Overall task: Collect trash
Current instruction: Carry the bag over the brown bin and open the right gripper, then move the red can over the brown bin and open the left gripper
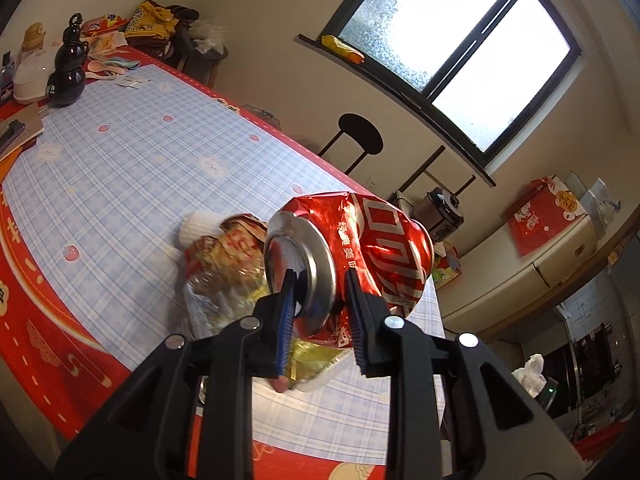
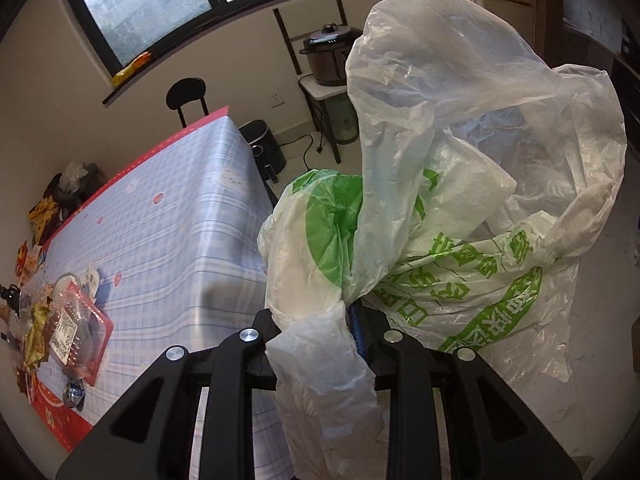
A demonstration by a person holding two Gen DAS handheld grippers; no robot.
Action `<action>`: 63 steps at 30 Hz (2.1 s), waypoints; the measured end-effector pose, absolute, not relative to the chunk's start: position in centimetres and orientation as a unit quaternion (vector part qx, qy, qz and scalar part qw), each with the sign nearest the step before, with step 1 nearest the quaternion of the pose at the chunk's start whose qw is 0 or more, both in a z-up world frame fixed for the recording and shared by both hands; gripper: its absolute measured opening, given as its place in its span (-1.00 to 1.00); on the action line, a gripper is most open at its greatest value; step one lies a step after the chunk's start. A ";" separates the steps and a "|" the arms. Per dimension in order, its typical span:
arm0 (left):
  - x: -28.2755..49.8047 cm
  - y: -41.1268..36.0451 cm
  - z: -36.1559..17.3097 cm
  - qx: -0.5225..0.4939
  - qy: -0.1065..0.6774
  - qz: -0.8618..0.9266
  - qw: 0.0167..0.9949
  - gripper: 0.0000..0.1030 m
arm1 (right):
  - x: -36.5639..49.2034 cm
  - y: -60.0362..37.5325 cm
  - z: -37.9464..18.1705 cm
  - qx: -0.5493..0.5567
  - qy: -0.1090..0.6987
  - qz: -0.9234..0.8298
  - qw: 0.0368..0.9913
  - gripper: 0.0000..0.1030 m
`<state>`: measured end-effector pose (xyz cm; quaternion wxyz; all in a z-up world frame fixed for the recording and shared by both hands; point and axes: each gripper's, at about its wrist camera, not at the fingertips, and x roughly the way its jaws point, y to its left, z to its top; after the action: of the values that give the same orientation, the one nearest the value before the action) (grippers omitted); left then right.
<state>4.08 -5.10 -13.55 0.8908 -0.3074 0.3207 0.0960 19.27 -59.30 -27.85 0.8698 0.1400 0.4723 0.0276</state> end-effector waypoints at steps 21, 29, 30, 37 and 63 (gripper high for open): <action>8.3 -12.3 -12.5 -0.261 0.347 0.047 0.899 -0.47 | 20.9 -62.5 -25.4 0.176 0.439 0.021 0.881 0.90; 12.3 -18.5 -13.5 -0.229 0.374 -0.034 0.898 -0.47 | 16.6 -64.1 -20.8 0.152 0.387 -0.027 0.909 0.90; 12.8 -19.7 -13.7 -0.223 0.378 -0.045 0.897 -0.47 | 16.0 -64.5 -20.6 0.154 0.384 -0.030 0.910 0.90; 17.7 -28.6 -16.9 -0.181 0.418 -0.133 0.880 -0.47 | 11.3 -68.3 -19.7 0.154 0.377 -0.073 0.910 0.90; 20.9 -38.2 -14.2 -0.113 0.378 -0.224 0.891 0.89 | 4.6 -72.6 -16.2 0.164 0.316 -0.148 0.923 0.90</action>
<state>20.93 -38.25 -14.21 0.8911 -0.1127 0.3783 -0.2238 4.58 -72.58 -16.19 0.9226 0.1644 0.3162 -0.1475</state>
